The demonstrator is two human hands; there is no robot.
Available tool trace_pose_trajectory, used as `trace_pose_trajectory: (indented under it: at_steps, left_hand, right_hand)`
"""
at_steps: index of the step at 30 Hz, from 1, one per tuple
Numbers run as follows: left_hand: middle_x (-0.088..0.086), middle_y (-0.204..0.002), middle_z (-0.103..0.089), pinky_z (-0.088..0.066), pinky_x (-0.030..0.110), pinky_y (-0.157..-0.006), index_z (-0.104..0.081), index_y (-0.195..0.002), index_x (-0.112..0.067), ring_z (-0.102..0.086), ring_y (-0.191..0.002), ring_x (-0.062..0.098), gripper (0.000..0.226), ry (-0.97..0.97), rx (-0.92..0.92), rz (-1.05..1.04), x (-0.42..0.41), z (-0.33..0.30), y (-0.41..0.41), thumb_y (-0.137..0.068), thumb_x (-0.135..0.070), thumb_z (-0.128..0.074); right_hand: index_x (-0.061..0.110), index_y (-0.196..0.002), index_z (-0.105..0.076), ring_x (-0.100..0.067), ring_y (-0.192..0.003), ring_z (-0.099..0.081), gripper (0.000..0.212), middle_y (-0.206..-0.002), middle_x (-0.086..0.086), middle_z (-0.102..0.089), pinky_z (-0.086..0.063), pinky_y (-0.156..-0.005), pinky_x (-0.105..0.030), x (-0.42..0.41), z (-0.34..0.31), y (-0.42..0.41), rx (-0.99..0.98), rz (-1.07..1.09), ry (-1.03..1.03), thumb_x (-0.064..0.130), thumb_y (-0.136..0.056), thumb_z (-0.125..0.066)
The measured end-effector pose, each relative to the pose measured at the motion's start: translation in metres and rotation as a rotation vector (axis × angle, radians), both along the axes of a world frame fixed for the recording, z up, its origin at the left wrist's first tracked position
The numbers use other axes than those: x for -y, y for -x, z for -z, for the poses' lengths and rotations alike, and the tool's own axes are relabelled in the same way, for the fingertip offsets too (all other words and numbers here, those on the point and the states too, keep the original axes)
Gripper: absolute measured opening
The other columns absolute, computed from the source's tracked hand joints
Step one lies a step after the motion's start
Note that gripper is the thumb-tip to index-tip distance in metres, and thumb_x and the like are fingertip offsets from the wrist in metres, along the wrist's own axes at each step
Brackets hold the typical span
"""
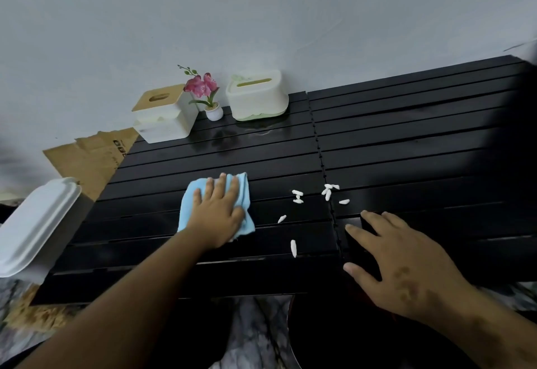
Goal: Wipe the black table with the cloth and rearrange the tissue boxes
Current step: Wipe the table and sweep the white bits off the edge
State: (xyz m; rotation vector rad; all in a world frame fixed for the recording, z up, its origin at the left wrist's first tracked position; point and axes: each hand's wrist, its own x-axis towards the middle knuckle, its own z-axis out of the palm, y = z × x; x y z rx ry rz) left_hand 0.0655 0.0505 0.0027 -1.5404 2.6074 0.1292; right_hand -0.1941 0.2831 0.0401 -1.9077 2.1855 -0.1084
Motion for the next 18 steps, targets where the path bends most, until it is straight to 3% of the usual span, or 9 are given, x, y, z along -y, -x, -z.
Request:
trace_pose_trajectory:
  at_steps: [5,9,13,18]
  left_hand:
    - [0.007,-0.165,0.005,0.002,0.056,-0.119,0.003,-0.157,-0.030,0.010,-0.150,0.035,0.068,0.000,0.015,0.079,0.053,-0.003,0.056,-0.095,-0.045,-0.021]
    - [0.000,-0.165,0.004,0.005,0.055,-0.119,0.004,-0.156,-0.036,0.012,-0.150,0.033,0.067,-0.004,0.022,0.444,0.058,-0.008,0.098,-0.093,-0.050,-0.014]
    - [-0.006,-0.165,0.005,0.005,0.057,-0.119,0.005,-0.156,-0.032,0.013,-0.149,0.033,0.062,0.000,0.037,0.842,0.044,-0.009,0.115,-0.099,-0.045,-0.018]
    - [-0.008,-0.165,0.002,0.003,0.059,-0.119,-0.002,-0.157,-0.025,0.014,-0.150,0.032,0.067,0.012,0.023,1.119,0.026,-0.007,0.113,-0.097,-0.035,-0.029]
  right_hand:
    - [0.039,-0.149,-0.024,-0.014,-0.148,-0.012,0.070,-0.160,0.009,-0.016,-0.027,-0.112,-0.028,-0.003,0.000,0.010,0.052,0.013,0.034,0.072,-0.087,-0.022]
    - [0.041,-0.148,-0.028,-0.014,-0.147,-0.017,0.087,-0.159,0.010,-0.021,-0.030,-0.110,-0.028,-0.004,0.004,0.015,0.000,0.041,0.034,0.078,-0.073,-0.006]
    - [0.041,-0.145,-0.036,-0.014,-0.145,-0.024,0.082,-0.157,0.010,-0.029,-0.034,-0.108,-0.030,-0.002,0.006,0.015,-0.006,0.061,0.030,0.080,-0.075,-0.017]
    - [0.039,-0.139,-0.047,-0.017,-0.141,-0.036,0.078,-0.151,0.007,-0.041,-0.042,-0.103,-0.035,-0.002,0.006,0.014,-0.042,0.084,0.024,0.080,-0.076,-0.024]
